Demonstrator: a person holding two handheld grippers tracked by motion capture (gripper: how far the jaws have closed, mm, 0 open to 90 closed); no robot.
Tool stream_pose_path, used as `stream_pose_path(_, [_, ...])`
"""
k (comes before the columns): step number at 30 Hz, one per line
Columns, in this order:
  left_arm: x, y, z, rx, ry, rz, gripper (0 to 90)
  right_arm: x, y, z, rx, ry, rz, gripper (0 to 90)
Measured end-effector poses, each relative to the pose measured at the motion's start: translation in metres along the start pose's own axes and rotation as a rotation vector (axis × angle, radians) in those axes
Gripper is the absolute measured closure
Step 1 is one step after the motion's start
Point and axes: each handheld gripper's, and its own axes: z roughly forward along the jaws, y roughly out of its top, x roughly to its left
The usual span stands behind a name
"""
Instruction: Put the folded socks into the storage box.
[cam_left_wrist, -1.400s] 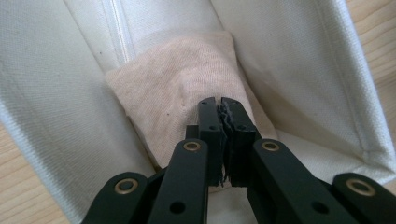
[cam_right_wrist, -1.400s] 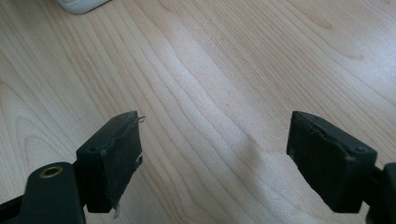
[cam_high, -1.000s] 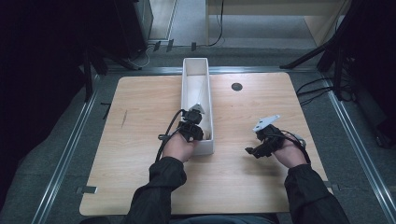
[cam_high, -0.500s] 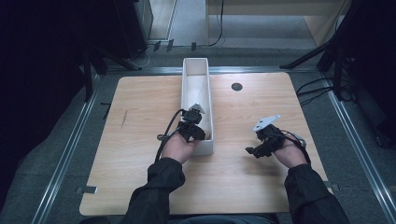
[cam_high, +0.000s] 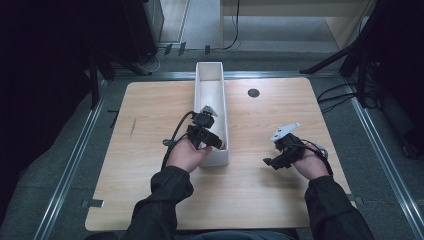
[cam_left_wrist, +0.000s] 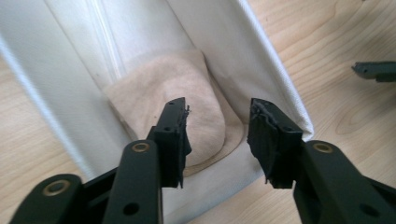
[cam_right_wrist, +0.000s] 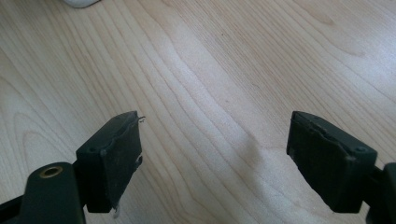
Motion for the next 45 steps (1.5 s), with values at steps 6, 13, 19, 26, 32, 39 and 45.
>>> stream_pose_path(6, [0.006, -0.002, -0.015, -0.006, -0.021, -0.008, 47.5, 0.0, 0.0, 0.0, 0.002, 0.0, 0.0, 18.2])
stream_pose_path(13, [0.018, -0.009, -0.038, -0.021, -0.027, -0.021, 46.8, 0.0, 0.0, 0.0, 0.004, -0.001, 0.006, 18.2])
stream_pose_path(19, [0.032, -0.018, -0.052, -0.037, -0.016, -0.04, 45.1, 0.001, 0.001, 0.002, 0.01, 0.001, 0.001, 18.2])
stream_pose_path(26, [0.053, -0.03, -0.059, -0.047, -0.012, -0.071, 44.8, 0.0, -0.002, 0.0, 0.009, -0.005, 0.007, 18.2])
stream_pose_path(32, [0.073, -0.042, -0.057, -0.045, -0.005, -0.087, 45.2, 0.001, -0.002, -0.001, 0.008, -0.004, 0.007, 18.2])
stream_pose_path(39, [0.088, -0.058, -0.048, -0.077, 0.018, -0.07, 45.3, 0.001, -0.003, -0.002, 0.009, -0.009, 0.013, 18.2])
stream_pose_path(45, [0.102, -0.072, -0.038, -0.086, 0.008, -0.087, 45.1, 0.0, -0.004, -0.002, 0.014, -0.011, 0.018, 18.2])
